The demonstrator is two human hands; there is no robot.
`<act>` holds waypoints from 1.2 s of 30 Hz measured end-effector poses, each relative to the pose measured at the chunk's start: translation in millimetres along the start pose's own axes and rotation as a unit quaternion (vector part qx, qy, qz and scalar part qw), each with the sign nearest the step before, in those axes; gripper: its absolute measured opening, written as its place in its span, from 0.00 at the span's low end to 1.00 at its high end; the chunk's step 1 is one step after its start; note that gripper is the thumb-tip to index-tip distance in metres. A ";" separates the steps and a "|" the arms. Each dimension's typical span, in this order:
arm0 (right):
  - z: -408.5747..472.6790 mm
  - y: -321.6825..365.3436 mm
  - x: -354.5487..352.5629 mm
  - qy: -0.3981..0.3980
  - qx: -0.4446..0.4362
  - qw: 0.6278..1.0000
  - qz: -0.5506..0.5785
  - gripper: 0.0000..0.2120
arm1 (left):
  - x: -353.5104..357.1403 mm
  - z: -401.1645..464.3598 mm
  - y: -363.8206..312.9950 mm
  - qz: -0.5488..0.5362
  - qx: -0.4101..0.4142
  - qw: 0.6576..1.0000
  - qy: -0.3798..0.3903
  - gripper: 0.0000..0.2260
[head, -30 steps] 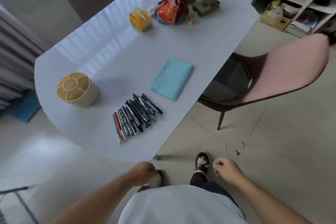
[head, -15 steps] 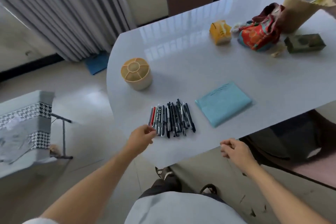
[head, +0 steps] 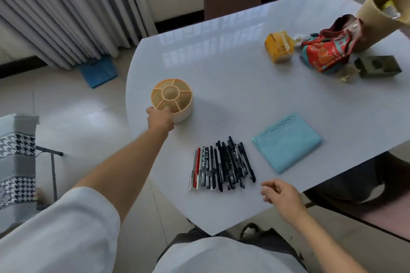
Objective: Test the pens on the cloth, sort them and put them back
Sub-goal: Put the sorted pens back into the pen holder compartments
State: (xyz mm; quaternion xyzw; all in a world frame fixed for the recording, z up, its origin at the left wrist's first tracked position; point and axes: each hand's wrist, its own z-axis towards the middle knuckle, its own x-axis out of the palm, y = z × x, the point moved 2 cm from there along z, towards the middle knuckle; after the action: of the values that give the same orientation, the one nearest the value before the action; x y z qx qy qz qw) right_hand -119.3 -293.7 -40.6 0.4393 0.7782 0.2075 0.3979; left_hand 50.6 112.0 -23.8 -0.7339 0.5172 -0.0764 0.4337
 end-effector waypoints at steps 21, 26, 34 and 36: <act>102.7 73.1 17.7 -0.009 -0.101 0.937 -0.333 0.09 | -35.6 -55.0 104.3 0.088 -0.019 0.994 -0.060 0.16; 107.7 77.7 17.9 0.010 -0.107 0.924 -0.367 0.08 | -33.0 -67.2 113.5 0.081 -0.020 0.995 -0.061 0.15; 109.2 83.7 19.3 0.022 -0.063 0.929 -0.363 0.11 | -31.1 -68.5 112.7 0.072 -0.021 0.996 -0.056 0.16; 110.2 87.7 21.5 0.024 -0.048 0.932 -0.358 0.13 | -31.9 -67.2 112.5 0.073 -0.020 0.996 -0.054 0.16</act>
State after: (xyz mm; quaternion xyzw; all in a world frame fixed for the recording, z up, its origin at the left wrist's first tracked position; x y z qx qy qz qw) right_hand 8.2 -232.2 -56.8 0.1071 0.8824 0.0988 0.4474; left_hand -79.5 90.9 -52.5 -0.7057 0.5466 0.0058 0.4507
